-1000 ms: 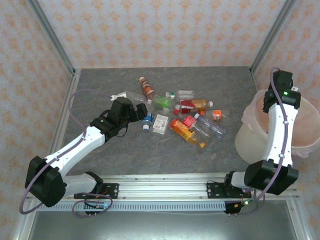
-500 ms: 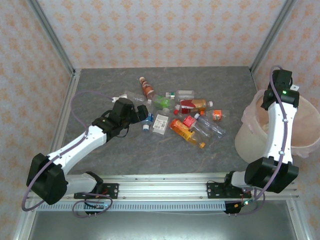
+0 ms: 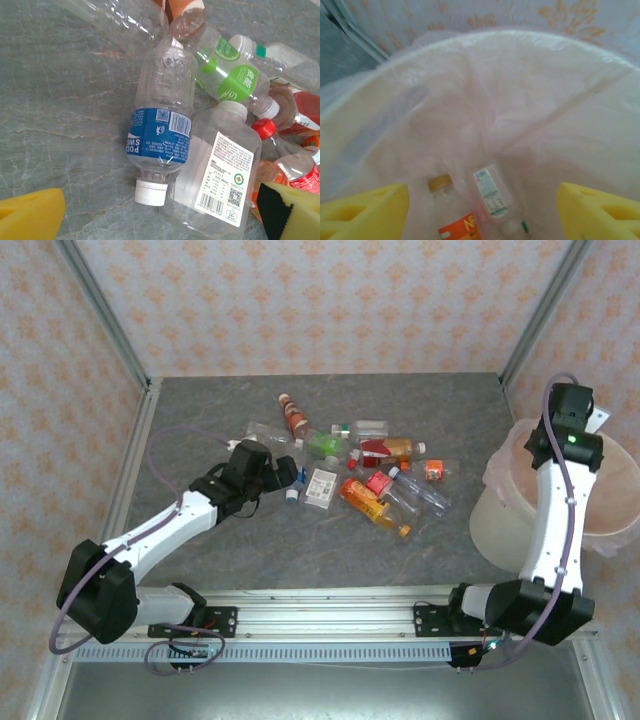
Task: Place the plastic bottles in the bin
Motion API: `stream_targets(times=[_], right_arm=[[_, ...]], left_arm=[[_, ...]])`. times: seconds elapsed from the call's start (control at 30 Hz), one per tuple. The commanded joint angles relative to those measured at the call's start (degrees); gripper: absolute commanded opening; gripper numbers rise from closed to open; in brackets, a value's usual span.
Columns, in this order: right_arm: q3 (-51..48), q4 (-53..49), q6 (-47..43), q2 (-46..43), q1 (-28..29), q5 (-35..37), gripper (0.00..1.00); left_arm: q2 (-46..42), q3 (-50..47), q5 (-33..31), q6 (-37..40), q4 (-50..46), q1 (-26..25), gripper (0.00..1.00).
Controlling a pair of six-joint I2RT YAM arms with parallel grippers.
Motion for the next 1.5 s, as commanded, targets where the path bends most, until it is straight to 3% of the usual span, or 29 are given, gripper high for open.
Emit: stream_targets(times=[0.0,0.1,0.2,0.3,0.4,0.47,0.6,0.73,0.87,1.33,1.47], right_arm=[[-2.2,6.2,1.3,-7.6,0.0,-1.6,0.86],[-4.6,10.6,2.5,-13.2,0.4,-5.5,1.0],[-5.2,12.9,4.3,-16.3,0.6,-12.5,0.99],[-6.4,16.7,6.5,-19.4,1.7,-25.6,0.99],[-14.0,28.8,12.7,-25.3,4.6,-37.7,0.99],[-17.4,35.2,17.1,-27.4,6.3,-42.3,0.99],[-17.1,36.6,19.4,-26.3,7.5,-48.6,0.99],[-14.9,30.5,14.2,-25.2,7.9,-47.9,0.99],[-14.8,28.6,12.9,-25.4,7.9,-46.3,0.99],[-14.2,27.8,14.1,-23.7,8.0,-47.5,0.99],[-15.2,28.4,15.6,-23.1,9.1,-51.1,0.99]], left_arm=[[2.3,-0.3,3.6,0.5,1.3,-0.2,1.0],[5.3,1.6,4.1,2.2,-1.2,-1.3,1.0],[7.0,2.7,2.2,1.6,-2.1,-1.7,1.0],[9.0,4.0,0.1,1.4,-2.8,-1.7,1.0],[12.3,6.4,-0.4,3.7,-3.7,-1.8,1.0],[14.6,8.6,-2.4,4.5,-5.3,-1.8,1.0],[18.1,11.9,-2.4,6.5,-6.2,-1.8,1.0],[21.0,14.3,-6.2,6.4,-8.3,-1.8,0.99],[24.3,16.9,-5.1,8.1,-8.5,-1.7,0.85],[33.9,21.1,-1.4,9.7,-7.8,-0.6,0.83],[35.1,20.5,-1.4,9.7,-7.0,-0.4,0.81]])
